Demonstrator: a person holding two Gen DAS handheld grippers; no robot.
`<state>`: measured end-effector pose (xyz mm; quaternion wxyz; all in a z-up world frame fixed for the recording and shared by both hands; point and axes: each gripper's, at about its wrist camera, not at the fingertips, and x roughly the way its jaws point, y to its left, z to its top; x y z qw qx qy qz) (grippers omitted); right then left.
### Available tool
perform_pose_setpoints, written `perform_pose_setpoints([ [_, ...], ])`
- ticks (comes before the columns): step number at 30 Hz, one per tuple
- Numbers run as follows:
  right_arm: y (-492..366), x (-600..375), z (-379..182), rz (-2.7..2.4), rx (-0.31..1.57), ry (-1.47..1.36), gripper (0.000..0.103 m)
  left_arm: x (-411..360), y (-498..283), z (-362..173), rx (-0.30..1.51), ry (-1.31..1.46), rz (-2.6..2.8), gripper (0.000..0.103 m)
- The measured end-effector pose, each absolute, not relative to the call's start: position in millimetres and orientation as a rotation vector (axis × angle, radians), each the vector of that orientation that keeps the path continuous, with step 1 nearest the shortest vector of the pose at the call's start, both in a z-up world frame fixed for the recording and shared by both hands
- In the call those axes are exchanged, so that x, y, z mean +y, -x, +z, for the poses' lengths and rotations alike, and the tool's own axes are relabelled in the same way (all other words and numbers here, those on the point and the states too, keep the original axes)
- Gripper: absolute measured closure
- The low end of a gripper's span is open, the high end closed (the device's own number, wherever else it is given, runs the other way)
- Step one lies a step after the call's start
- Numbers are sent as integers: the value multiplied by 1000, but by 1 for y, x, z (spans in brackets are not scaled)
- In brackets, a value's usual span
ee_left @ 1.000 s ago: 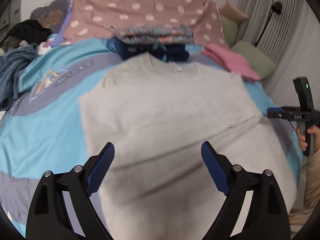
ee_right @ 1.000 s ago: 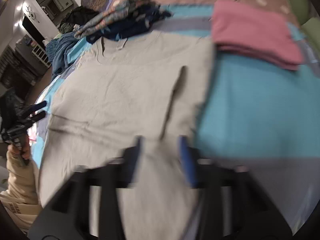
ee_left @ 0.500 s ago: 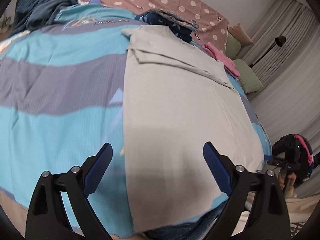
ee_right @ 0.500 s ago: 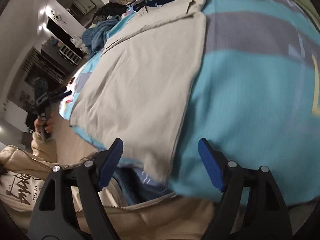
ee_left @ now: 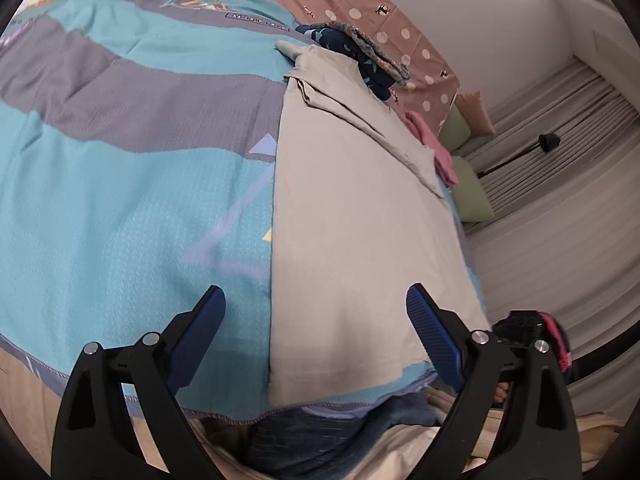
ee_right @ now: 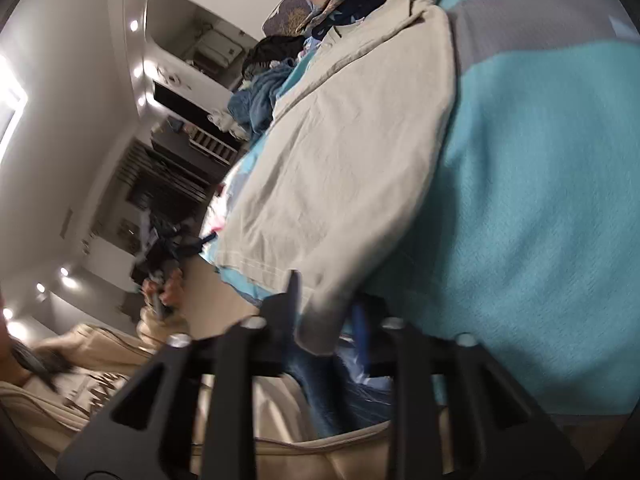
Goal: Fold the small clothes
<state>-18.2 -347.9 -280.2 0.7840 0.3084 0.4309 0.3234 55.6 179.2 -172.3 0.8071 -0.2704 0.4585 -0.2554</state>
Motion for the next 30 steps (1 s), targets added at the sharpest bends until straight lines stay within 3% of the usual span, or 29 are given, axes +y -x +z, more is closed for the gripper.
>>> perform_pose_setpoints([
  [3,18,-351,-289,693,928,-724,94,181,-50,-175,992,602,-576,11],
  [13,13,-346,-260,763,772,-805,95,185,-39,-210,1110,890,-778,11],
  [23,5,-349,-255,788,744,-833,95,181,-48,-221,1166,938,-793,11],
  [24,3,-350,-255,793,743,-843,95,179,-47,-219,1152,937,-793,13],
  [25,7,-350,-256,798,742,-849,95,177,-47,-218,1142,935,-796,26],
  [26,7,-351,-256,798,742,-852,95,175,-48,-218,1144,939,-810,47],
  [27,6,-350,-257,796,745,-853,95,172,-49,-219,1159,951,-827,55],
  [30,10,-352,-256,792,746,-845,95,160,-46,-223,1187,901,-804,63],
])
